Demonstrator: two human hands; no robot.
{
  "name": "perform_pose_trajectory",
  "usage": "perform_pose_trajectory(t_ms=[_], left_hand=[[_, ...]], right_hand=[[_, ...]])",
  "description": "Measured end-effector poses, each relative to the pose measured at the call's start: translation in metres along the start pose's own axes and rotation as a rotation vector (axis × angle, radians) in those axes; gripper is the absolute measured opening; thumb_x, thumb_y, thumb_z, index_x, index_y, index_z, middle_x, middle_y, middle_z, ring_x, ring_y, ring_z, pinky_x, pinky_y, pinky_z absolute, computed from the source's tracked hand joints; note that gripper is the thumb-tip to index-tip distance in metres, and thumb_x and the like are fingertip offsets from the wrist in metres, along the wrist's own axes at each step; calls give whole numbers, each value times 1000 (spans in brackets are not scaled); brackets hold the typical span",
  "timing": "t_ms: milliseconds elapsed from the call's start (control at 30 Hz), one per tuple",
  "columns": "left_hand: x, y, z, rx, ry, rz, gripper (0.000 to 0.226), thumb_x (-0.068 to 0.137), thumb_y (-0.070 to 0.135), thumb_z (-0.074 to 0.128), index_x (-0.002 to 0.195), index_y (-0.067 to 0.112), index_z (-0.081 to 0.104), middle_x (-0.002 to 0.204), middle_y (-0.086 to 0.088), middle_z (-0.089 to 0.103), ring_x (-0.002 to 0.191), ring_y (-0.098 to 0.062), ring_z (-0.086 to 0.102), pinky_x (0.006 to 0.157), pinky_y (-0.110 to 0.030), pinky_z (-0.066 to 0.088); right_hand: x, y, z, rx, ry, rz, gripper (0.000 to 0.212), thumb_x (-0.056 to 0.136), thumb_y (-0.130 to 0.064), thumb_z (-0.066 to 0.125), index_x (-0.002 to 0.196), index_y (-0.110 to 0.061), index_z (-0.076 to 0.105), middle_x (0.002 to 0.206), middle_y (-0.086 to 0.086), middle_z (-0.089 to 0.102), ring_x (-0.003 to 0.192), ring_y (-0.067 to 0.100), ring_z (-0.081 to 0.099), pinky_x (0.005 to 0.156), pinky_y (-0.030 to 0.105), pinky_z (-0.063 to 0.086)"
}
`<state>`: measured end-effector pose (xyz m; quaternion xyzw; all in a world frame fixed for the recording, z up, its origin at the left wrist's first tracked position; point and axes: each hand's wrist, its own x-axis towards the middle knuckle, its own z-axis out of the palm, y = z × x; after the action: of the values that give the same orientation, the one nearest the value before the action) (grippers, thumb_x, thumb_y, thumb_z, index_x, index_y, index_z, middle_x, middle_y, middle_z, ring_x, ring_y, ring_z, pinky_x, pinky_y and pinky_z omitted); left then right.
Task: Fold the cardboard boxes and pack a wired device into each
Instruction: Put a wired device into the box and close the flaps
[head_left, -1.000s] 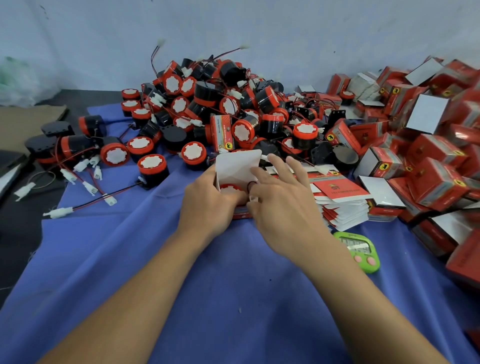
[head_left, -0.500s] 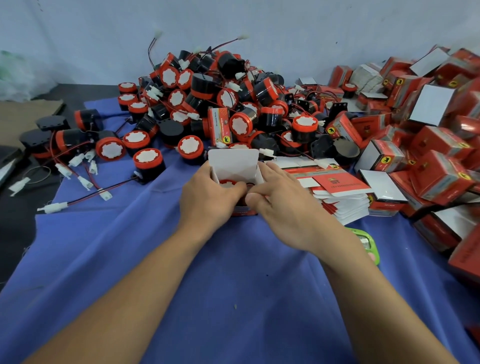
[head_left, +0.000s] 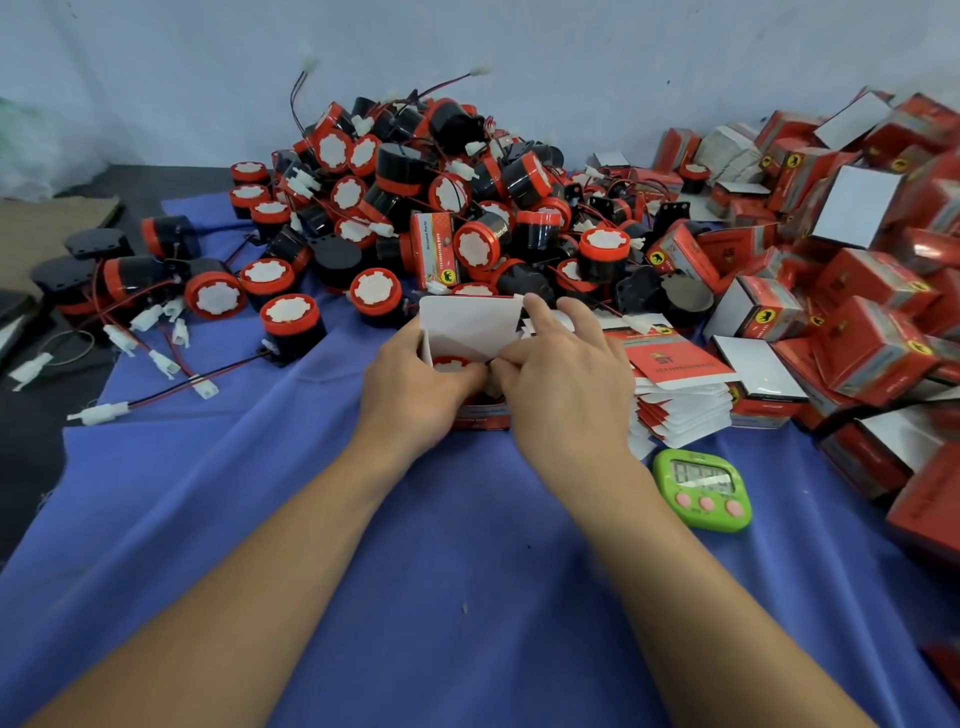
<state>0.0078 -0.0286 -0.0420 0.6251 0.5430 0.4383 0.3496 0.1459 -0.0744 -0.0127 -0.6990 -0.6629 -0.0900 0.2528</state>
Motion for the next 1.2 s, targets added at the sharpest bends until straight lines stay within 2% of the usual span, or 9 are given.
perform_pose_trajectory(t_ms=[267,500,633,733,833,900,967,1100,1200], left_hand=[[-4,2,0,22,6,64,49,79,29,82,122,44,65,105,26,72,98,7,66,73,-9,49],[-13,7,4,103,116,160,76,69,33,89,129,49,45,102,42,59,100,14,59,77,-12,51],[-7,6,8,146,147,45,68,68,47,89,124,37,51,99,21,61,100,-13,63,78,-35,54],[-9,6,10,172,151,34,67,68,50,89,125,36,55,98,20,60,96,-15,61,76,-36,53],[-8,6,11,126,167,65,60,70,42,90,122,37,61,94,23,63,93,-6,61,72,-18,48],[-8,7,11,91,158,74,56,71,37,90,119,39,63,89,29,62,88,2,58,66,-5,42],[-7,8,9,53,122,60,55,71,36,90,117,43,62,91,31,64,89,3,63,68,-5,44],[-6,5,3,-43,44,17,54,72,33,90,120,38,66,105,20,74,96,2,68,79,-25,57],[-7,4,4,-68,38,22,48,76,31,88,117,43,66,102,25,73,94,10,65,70,-12,53]], right_hand=[[6,6,-13,-77,-293,-72,24,97,-26,54,105,-31,76,168,-4,22,150,20,20,95,40,47],[4,10,-23,73,-450,-112,35,98,-26,44,123,-27,69,172,6,2,157,21,3,124,43,20],[-9,3,-13,437,-228,-18,41,89,-11,55,127,-20,68,163,2,37,146,15,32,118,28,29],[-6,8,-12,757,-46,204,51,91,-9,51,135,-35,62,128,-10,69,96,1,64,85,24,51],[0,18,-8,982,-68,396,48,99,-12,49,142,-33,56,134,-9,66,115,0,62,98,40,55],[-2,16,-3,1049,-169,465,44,100,-12,47,138,-30,61,122,-4,71,105,11,66,94,47,54],[-5,10,3,1046,-245,469,38,99,-11,46,123,-27,70,106,-2,75,94,22,68,88,53,55],[-4,7,7,1019,-279,464,27,89,-24,54,108,-23,74,98,-6,77,97,16,71,96,52,55],[-6,10,10,1002,-296,432,24,91,-20,60,111,-28,71,100,-12,78,100,13,72,97,49,55]])
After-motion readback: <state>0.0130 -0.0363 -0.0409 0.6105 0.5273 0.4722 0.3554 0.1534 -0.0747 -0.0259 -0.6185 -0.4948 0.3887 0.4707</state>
